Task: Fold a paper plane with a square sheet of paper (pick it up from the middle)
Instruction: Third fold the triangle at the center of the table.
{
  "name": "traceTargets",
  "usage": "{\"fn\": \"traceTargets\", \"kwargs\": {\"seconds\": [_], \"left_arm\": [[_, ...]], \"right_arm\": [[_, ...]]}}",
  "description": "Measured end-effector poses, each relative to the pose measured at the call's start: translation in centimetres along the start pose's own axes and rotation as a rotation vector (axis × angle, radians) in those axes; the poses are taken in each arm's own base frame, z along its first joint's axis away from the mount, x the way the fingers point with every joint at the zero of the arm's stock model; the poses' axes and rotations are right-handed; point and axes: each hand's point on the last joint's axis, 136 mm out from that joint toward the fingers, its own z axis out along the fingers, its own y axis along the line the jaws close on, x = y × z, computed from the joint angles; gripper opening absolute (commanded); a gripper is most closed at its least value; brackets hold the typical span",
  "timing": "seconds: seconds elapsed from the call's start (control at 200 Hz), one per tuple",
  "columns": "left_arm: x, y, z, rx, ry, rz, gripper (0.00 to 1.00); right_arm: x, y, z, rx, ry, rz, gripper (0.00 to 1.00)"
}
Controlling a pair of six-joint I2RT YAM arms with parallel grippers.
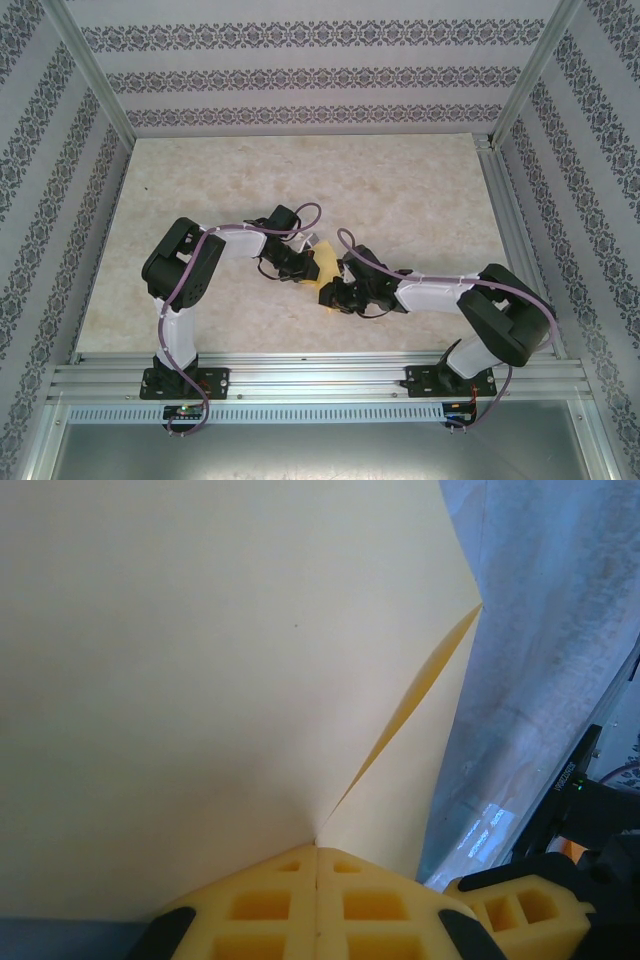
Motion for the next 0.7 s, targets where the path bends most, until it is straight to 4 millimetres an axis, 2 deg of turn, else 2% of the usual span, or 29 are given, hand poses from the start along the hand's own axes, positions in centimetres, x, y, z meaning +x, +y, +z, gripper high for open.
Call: {"fn": "traceTargets", "kwargs": {"seconds": [0.115,0.235,0.33,0.405,0.465,0.585,0.639,0.699], "left_arm": [[0.0,0.0,0.0,0.0,0.0,0.0,0.03],[0.0,0.0,0.0,0.0,0.0,0.0,0.03],[0.0,0.0,0.0,0.0,0.0,0.0,0.03],[0.0,0.0,0.0,0.0,0.0,0.0,0.03],[0.0,0.0,0.0,0.0,0.0,0.0,0.03],[0.0,0.0,0.0,0.0,0.0,0.0,0.03],[0.0,0.0,0.0,0.0,0.0,0.0,0.03],[0.0,0.0,0.0,0.0,0.0,0.0,0.03]], "right_arm": [[0.5,-1.0,0.9,0.025,0.022,0.017,0.25],[0.3,-0.8,1.1,0.007,0.021,0.022,0.25],[0.3,-0.6,0.8,0.008,0.018,0.021,0.26],[0.0,-0.4,-0.2,0.006,0.001,0.023,0.26],[-1.3,0.2,-1.6,-0.015,-0.045,0.02,0.26],[-6.1,0.3,-4.8,-0.049,-0.192,0.041,0.26],[-7.9,-0.3,-5.5,-0.05,-0.236,0.053,0.25],[-9.0,-1.1,-5.7,-0.04,-0.252,0.072,0.25]]}}
